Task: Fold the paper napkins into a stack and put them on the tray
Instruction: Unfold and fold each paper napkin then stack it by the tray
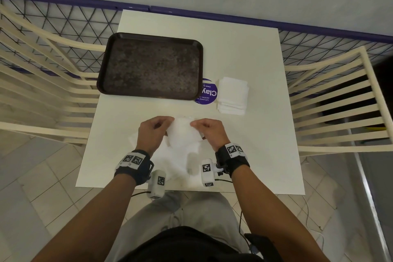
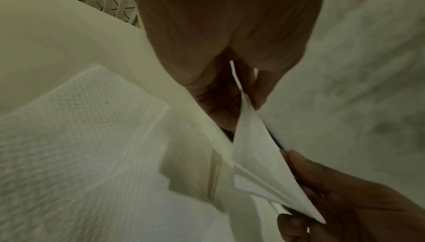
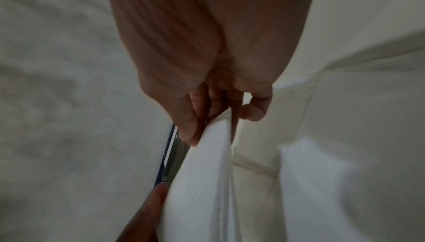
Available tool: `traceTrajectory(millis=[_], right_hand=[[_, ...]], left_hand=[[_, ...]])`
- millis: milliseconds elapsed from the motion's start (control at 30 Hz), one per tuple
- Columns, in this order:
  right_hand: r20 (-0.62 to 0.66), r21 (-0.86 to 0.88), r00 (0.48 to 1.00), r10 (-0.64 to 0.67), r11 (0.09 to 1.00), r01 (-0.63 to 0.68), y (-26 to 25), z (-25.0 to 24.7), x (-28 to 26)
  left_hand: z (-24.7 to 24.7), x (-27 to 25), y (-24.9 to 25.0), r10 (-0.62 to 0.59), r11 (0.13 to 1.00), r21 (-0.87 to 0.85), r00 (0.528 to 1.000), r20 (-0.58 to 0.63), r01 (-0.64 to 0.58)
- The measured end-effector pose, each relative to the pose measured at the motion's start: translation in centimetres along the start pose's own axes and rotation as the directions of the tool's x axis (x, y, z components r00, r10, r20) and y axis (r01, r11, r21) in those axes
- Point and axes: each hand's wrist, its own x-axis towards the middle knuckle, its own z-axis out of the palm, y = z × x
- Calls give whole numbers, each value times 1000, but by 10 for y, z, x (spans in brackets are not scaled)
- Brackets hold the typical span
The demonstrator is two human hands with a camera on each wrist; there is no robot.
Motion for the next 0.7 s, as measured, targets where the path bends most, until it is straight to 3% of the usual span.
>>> traceTrajectory(millis=[100, 233, 400, 600, 700], right_hand=[[21, -62, 996, -92, 994, 93, 5, 2, 4], [30, -257, 995, -100, 961, 104, -6, 6, 8], [16, -340, 980, -199, 921, 192, -12, 7, 11], [-116, -83, 992, -45, 996, 35, -3, 10, 13], [-153, -22, 987, -43, 999, 40, -3, 7, 10]], left_hand=[[1, 3, -4, 21, 999, 38, 1000, -17, -21], [3, -1, 1, 17, 998, 61, 999, 43, -19], [4, -4, 1, 13, 998, 67, 998, 53, -16], [1, -5, -2, 22, 996, 82, 1000, 3, -22], [1, -5, -4, 22, 996, 85, 1000, -20, -21]])
